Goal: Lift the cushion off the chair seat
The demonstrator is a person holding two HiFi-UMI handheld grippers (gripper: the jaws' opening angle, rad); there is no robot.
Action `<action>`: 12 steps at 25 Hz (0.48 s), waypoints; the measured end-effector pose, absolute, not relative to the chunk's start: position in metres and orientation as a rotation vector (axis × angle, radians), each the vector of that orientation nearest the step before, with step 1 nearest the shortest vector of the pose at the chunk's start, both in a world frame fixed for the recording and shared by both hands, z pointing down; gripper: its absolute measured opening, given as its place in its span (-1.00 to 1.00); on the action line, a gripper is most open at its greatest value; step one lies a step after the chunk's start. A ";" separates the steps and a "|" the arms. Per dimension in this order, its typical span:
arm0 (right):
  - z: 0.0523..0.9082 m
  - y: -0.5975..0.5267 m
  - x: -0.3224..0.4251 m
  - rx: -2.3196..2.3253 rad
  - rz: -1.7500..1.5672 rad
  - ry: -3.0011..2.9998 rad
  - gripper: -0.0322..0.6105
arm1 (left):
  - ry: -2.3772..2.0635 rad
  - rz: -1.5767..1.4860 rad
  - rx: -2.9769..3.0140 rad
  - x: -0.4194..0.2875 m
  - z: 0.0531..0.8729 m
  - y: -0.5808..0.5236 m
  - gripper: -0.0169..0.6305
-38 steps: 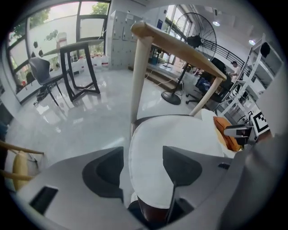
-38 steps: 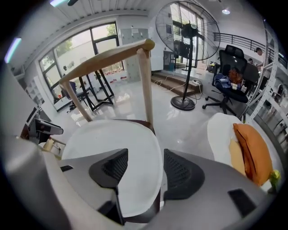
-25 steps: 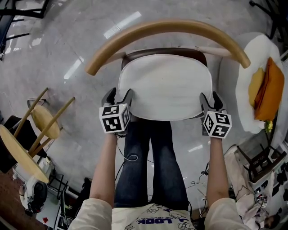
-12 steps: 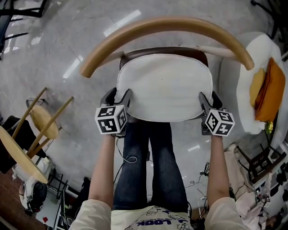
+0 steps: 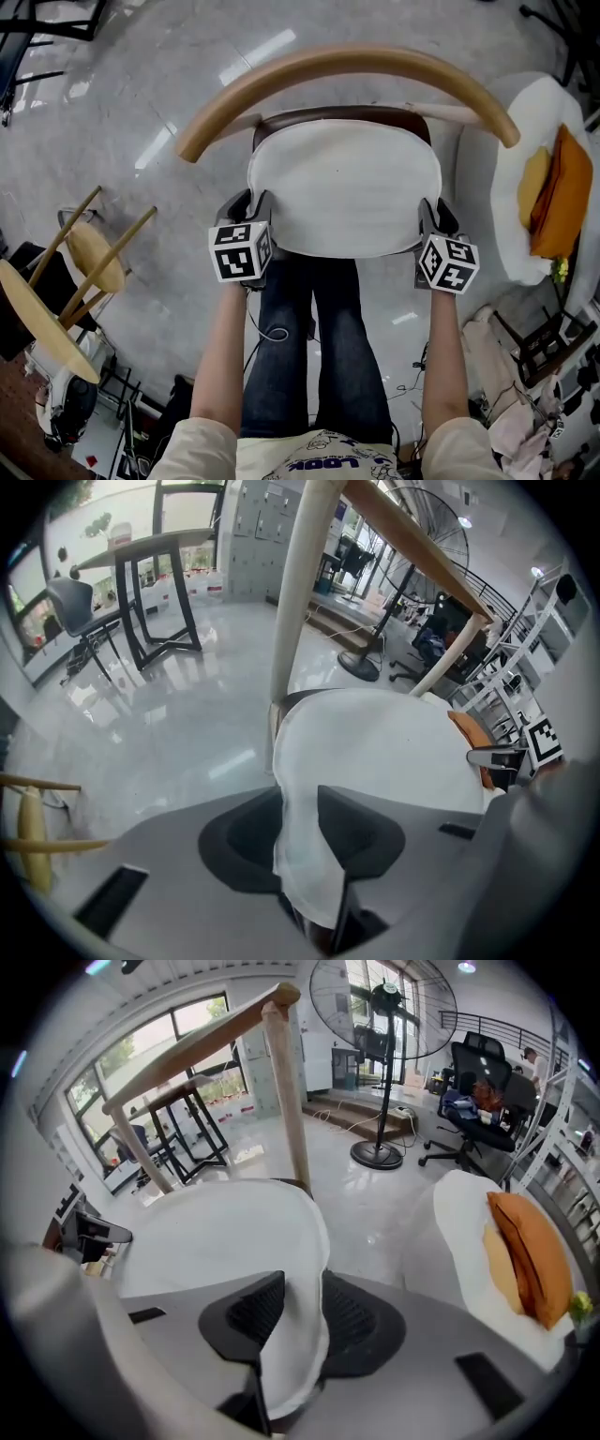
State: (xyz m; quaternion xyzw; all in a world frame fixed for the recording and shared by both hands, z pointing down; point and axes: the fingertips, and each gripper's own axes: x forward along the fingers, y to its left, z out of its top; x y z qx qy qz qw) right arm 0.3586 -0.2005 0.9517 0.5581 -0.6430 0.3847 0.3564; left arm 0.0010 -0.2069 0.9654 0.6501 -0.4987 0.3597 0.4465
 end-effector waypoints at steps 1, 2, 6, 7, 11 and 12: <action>0.948 -0.201 0.360 1.456 0.990 -1.652 -0.51 | -1.236 0.892 1.602 0.000 0.964 -0.207 -0.57; 0.943 -0.201 0.362 1.467 0.990 -1.648 -0.58 | -1.236 0.892 1.598 -0.001 0.961 -0.207 -0.62; 0.923 -0.198 0.361 1.462 0.979 -1.669 -0.72 | -1.246 0.897 1.603 0.000 0.946 -0.205 -0.79; 0.917 -0.198 0.359 1.456 0.975 -1.678 -0.74 | -1.253 0.900 1.606 0.001 0.941 -0.205 -0.81; 0.892 -0.199 0.357 1.456 0.944 -1.708 -0.76 | -1.292 0.892 1.606 0.006 0.918 -0.203 -0.83; 0.884 -0.199 0.358 1.460 0.936 -1.714 -0.76 | -1.304 0.884 1.602 0.007 0.911 -0.200 -0.83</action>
